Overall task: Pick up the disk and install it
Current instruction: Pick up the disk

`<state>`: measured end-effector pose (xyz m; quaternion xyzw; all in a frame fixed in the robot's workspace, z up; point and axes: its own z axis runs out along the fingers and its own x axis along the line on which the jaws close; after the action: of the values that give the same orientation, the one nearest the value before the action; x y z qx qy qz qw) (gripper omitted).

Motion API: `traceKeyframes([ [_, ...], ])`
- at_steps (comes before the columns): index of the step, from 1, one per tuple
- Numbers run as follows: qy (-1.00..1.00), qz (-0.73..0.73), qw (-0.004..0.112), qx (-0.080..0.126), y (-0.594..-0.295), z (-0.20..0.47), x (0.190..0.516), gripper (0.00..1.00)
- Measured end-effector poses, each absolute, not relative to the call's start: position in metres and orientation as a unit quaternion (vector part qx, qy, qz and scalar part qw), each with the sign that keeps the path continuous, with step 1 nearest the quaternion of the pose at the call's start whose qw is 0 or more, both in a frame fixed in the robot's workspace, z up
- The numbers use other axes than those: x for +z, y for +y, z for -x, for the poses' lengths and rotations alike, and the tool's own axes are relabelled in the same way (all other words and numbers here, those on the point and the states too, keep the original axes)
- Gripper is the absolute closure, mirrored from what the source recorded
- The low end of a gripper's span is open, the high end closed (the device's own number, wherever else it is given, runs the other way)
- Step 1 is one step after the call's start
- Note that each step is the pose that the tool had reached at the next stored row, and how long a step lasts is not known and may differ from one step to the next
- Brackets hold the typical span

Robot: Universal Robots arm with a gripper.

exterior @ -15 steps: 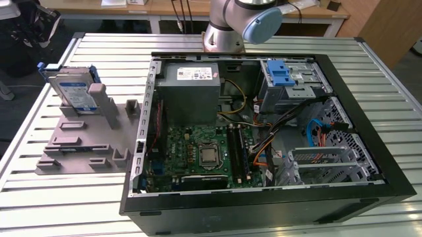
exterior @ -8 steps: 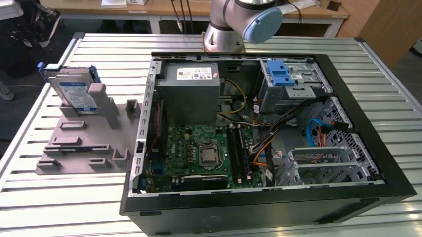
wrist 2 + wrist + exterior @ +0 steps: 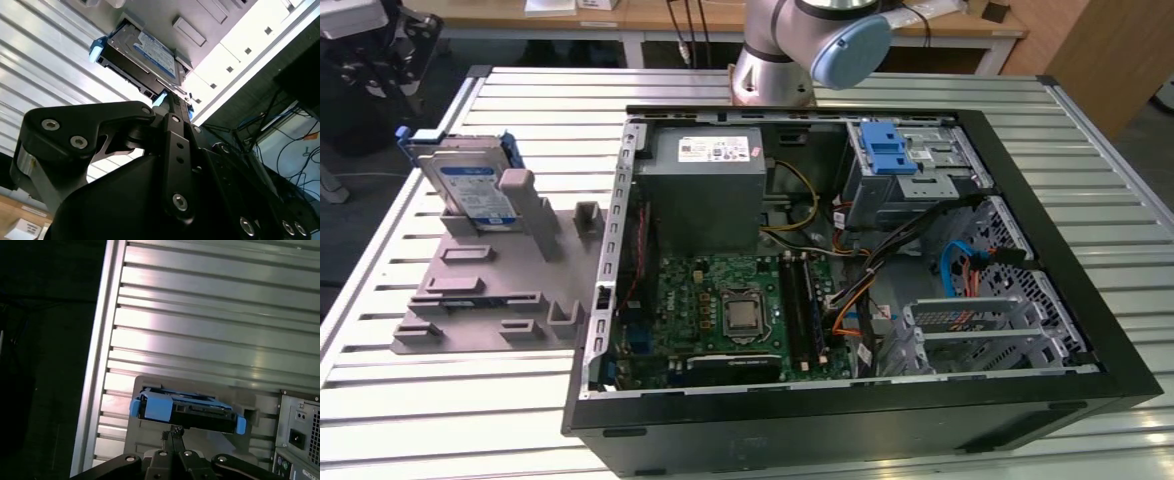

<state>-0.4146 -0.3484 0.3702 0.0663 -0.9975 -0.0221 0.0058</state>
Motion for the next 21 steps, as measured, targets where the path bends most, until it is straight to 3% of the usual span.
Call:
traceKeyframes([
  [21, -0.989, -0.145, 0.008, -0.022, -0.3484, 0.4145, 0.3701, 0.89],
])
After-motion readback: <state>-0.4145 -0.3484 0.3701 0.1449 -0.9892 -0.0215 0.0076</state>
